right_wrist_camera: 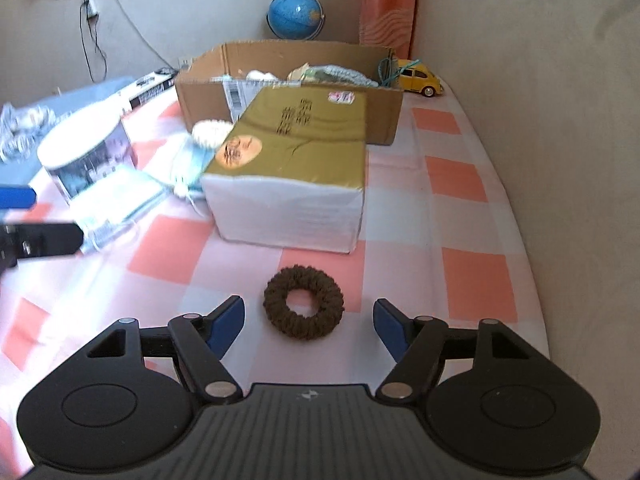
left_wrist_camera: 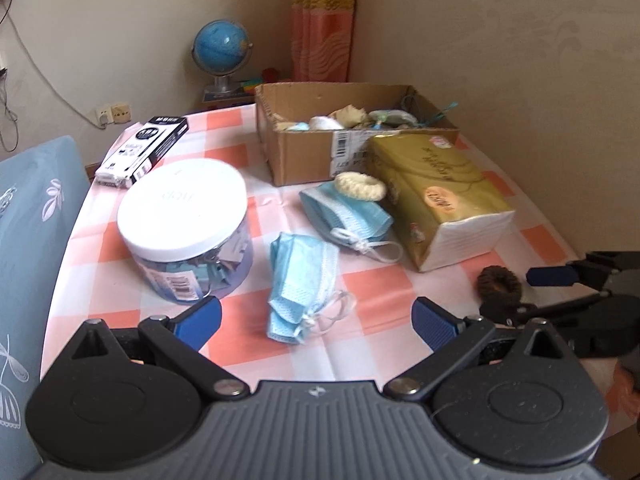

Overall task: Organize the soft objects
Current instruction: 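Grasp the brown scrunchie with the right tool while the left tool grasps a blue face mask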

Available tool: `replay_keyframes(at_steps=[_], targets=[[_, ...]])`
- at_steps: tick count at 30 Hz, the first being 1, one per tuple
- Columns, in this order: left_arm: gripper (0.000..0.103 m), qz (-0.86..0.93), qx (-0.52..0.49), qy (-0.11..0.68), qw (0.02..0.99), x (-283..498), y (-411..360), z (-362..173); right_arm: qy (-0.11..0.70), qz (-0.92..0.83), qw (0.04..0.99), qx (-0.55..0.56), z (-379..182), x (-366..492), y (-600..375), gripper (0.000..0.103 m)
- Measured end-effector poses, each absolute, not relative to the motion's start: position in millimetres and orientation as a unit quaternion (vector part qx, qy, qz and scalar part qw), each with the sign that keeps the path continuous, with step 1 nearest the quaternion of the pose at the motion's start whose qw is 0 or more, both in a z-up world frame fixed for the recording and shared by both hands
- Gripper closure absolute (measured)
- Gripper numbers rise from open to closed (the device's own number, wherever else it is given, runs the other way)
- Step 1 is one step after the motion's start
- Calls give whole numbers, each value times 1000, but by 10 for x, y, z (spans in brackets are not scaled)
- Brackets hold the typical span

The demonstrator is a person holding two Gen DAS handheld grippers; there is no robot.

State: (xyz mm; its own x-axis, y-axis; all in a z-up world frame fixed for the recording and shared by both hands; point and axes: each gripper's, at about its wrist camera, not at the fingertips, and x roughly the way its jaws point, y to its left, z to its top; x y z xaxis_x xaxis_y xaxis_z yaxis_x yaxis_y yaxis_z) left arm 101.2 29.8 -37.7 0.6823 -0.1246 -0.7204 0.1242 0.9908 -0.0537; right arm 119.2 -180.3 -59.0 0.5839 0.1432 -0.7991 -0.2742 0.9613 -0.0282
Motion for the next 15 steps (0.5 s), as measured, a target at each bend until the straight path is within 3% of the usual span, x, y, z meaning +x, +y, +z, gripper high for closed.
replay_keyframes(at_steps=[3,11,15], targets=[[2,-64,-1,393,917,1049,321,-425,438,117,887,-81,-642,1204,-1781,25],[6,-59,16,393,917,1200,275,-579,428,120,892,-80,-704,1166,-1765,7],[21,-61,22,398,915,1288,241,-659,424,126,893,-81,-729,1120,-1760,0]])
